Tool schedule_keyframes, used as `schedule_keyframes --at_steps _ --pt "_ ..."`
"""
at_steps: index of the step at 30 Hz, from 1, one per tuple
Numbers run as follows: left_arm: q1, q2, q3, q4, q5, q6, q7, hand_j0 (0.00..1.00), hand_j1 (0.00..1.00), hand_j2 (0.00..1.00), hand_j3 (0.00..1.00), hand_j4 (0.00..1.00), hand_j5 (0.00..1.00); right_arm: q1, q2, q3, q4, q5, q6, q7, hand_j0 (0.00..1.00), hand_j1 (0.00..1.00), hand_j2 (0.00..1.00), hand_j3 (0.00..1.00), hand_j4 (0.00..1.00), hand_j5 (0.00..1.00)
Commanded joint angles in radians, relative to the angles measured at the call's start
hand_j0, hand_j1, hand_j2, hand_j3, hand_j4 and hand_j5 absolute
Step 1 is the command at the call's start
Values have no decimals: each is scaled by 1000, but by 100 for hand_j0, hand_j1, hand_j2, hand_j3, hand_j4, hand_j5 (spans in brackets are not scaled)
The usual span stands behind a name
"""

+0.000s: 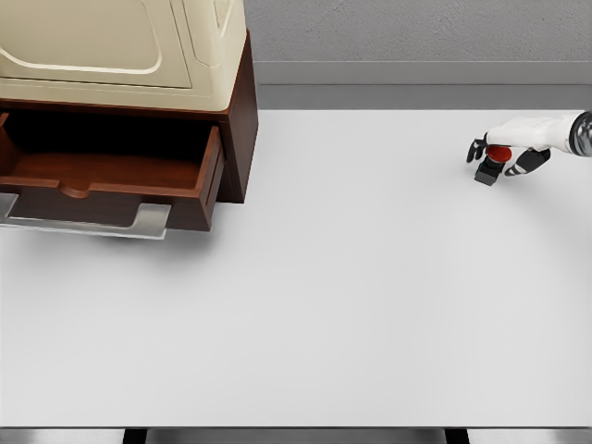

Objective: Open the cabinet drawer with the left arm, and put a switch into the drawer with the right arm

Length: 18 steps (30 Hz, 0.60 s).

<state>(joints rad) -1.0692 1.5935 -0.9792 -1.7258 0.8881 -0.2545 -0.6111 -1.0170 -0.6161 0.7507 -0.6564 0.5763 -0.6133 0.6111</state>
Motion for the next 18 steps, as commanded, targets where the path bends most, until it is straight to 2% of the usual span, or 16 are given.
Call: schedule_keyframes --at_steps 1,6,7,11,13,18 --pt "0 0 1 0 6 1 0 100 100 100 100 100 100 0 -1 -2 0 -4 2 0 69 69 69 69 69 69" --pt "0 0 1 0 6 1 0 100 100 100 100 100 100 0 -1 -2 0 -4 2 0 69 69 69 69 69 69" --pt "0 0 1 0 6 1 0 100 100 100 100 100 100 0 -1 -2 0 -4 2 0 63 63 63 63 63 63" --pt "2 0 1 0 6 1 0 100 100 100 100 100 100 0 -1 -4 0 -4 2 0 61 61 61 61 61 61" --pt "0 0 1 0 6 1 0 100 100 100 100 100 100 0 -1 -5 1 -4 2 0 56 56 56 56 56 56" --pt "0 0 1 0 6 1 0 100 100 100 100 100 100 0 1 -5 0 -6 2 0 54 54 54 54 54 54"
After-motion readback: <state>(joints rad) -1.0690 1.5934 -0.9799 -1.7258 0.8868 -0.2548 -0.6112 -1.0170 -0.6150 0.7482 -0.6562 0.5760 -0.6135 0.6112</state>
